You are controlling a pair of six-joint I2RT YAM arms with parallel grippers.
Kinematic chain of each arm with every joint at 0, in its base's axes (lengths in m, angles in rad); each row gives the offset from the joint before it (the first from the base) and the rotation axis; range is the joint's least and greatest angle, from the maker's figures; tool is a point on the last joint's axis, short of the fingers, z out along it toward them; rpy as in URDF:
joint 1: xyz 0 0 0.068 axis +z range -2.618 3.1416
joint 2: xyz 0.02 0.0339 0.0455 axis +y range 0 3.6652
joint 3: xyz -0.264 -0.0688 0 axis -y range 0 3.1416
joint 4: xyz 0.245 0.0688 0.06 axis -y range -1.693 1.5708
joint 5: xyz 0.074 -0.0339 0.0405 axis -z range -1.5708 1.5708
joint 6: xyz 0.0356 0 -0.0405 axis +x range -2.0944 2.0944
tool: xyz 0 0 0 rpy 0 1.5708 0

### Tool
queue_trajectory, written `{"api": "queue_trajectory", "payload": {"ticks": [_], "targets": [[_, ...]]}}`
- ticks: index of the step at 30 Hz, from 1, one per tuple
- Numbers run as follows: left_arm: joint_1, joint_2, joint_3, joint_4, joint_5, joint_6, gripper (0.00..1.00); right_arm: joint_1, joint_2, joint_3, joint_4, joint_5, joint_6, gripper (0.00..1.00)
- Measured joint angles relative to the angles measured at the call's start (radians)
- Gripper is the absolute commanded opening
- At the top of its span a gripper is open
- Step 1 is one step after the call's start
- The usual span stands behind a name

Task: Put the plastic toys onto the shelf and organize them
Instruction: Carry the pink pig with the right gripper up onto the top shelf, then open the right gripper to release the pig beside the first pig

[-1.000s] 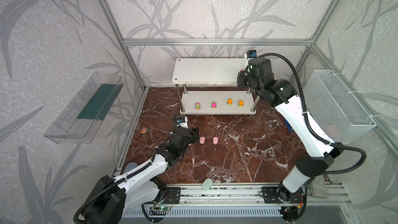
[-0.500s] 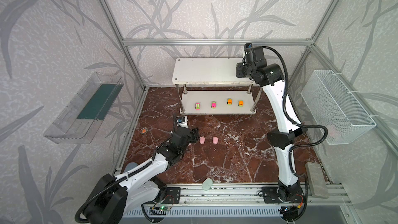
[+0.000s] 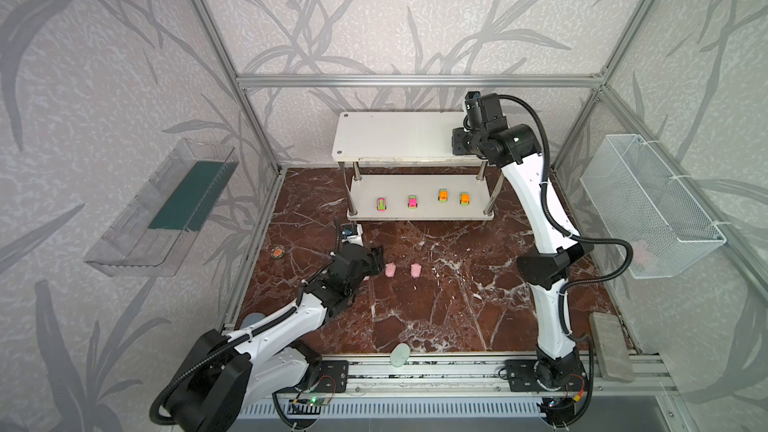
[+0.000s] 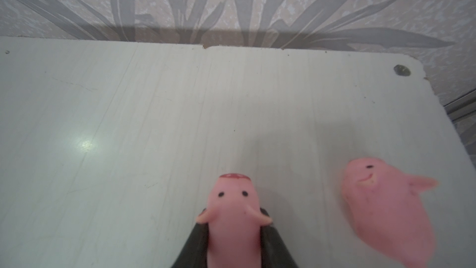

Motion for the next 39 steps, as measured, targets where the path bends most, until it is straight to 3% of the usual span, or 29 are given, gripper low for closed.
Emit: {"api": "queue_trajectory", "payload": {"ticks": [31,36,39], "targets": [[0.01,-0.015,-0.01,-0.001,0.003,-0.002,0.61,-0.008,-0.007,0.026,0.015,-0.02,0.001,0.55],[0.011,-0.031,-0.012,-0.002,0.002,-0.002,0.61,-0.008,-0.084,-0.007,0.048,-0.051,-0.001,0.57],[0.011,-0.039,-0.014,-0.007,0.002,-0.003,0.61,-0.008,-0.205,-0.109,0.096,-0.071,-0.004,0.57]]}}
